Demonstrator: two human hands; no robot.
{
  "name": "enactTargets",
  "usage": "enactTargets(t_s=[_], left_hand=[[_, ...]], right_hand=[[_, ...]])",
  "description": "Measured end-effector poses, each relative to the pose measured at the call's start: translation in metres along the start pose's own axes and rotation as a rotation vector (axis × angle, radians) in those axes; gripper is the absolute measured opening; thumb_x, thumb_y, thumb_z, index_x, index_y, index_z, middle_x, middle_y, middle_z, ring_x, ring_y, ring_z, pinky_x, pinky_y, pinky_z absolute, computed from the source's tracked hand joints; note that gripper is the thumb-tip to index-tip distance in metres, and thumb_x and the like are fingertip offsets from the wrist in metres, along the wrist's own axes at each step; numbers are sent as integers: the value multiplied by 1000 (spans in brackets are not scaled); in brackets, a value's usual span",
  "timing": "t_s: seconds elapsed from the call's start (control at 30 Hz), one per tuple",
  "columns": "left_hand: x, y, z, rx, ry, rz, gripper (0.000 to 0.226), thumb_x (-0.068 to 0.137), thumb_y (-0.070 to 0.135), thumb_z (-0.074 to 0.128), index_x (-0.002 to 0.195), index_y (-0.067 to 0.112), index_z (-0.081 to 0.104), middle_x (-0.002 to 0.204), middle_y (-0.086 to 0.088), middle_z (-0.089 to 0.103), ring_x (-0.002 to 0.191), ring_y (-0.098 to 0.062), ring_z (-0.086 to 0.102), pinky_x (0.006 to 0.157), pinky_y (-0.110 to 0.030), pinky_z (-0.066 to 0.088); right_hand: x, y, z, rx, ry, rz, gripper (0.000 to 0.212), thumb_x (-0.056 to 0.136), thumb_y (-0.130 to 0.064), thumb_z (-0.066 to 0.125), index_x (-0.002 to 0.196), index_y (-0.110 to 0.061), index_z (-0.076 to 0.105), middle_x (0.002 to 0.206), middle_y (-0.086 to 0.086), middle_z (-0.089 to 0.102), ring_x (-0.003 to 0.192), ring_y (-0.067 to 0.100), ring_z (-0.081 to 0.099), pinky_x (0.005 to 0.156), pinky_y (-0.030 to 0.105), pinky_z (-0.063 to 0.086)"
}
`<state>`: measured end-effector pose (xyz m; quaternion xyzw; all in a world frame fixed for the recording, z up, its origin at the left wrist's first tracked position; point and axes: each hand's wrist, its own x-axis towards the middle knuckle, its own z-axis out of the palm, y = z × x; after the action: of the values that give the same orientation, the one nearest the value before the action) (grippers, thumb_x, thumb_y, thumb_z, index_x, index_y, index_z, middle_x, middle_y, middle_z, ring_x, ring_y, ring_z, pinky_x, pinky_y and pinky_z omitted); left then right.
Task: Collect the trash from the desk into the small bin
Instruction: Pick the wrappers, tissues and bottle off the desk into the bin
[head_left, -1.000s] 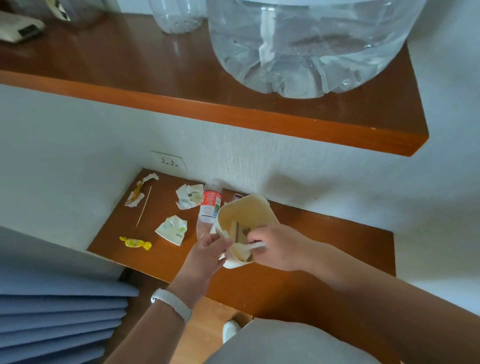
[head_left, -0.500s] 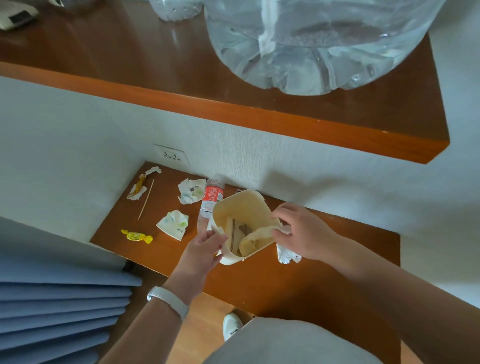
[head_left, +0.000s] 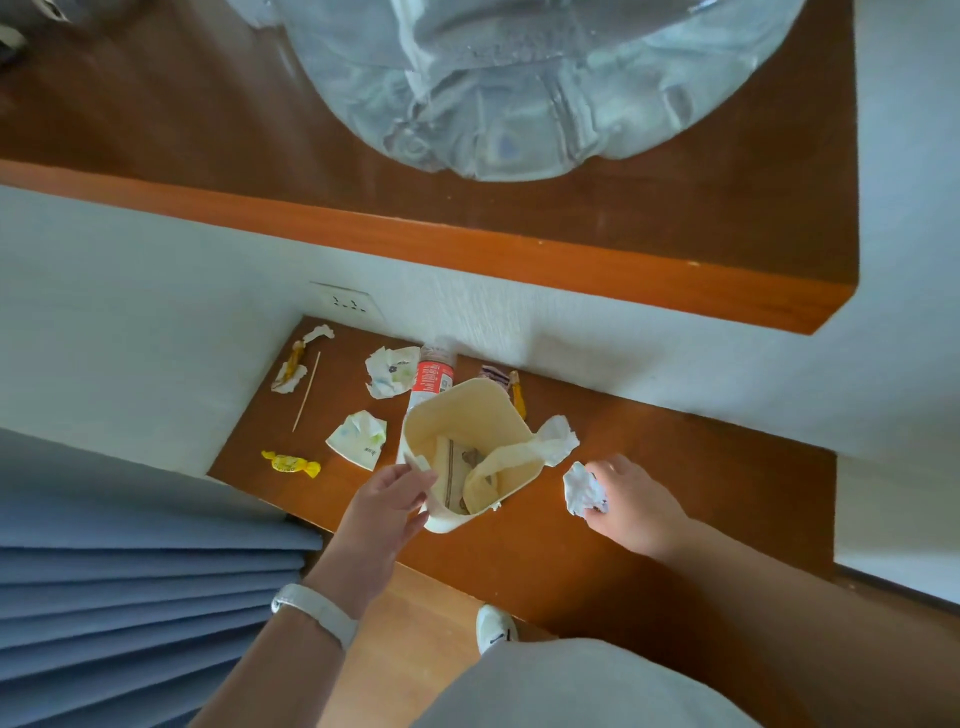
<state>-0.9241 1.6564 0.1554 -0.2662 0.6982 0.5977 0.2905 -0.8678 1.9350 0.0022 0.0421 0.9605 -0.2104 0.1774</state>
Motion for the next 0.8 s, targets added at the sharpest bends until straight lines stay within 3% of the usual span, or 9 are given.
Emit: enactTargets(t_s=[0.2,0.37,0.53,0.7,0.8], left_hand=[[-7,-1,-1,-17,9,-4,20,95,24,64,115,21,61,119,-6,69,118,-24,62,109,-46,47],[-9,0,2,-64,14,-4,15,96,21,63,111,21,60,116,-6,69,115,-24,63,108,-46,48],[-9,-1,9,-114,3,-16,14,96,16,62,110,18,59,116,-9,68,113,-25,63,107,-46,49],[-6,-3,11,-96,-49,13,18,96,19,63,114,18,61,118,-9,69,116,-26,64,106,-46,50],[-5,-3,11,-73,-63,34,18,95,22,65,113,21,61,119,-7,69,117,-26,64,105,-46,51]], right_hand=[[6,0,14,-76,21,-51,33,95,-32,57,126,-21,54,113,-5,57,97,12,58,82,24,52],[6,0,13,-42,0,16,20,98,-24,49,112,-18,63,99,-7,64,85,10,63,73,22,53],[5,0,-17,122,128,106,19,95,-24,55,110,-18,65,104,-6,67,83,7,58,74,22,51],[-3,-11,-68,238,295,96,17,94,-18,56,106,-16,67,94,-8,64,80,7,57,76,22,49],[-11,-32,-96,318,391,69,11,94,-18,58,102,-20,65,87,-11,62,75,6,57,68,21,48]])
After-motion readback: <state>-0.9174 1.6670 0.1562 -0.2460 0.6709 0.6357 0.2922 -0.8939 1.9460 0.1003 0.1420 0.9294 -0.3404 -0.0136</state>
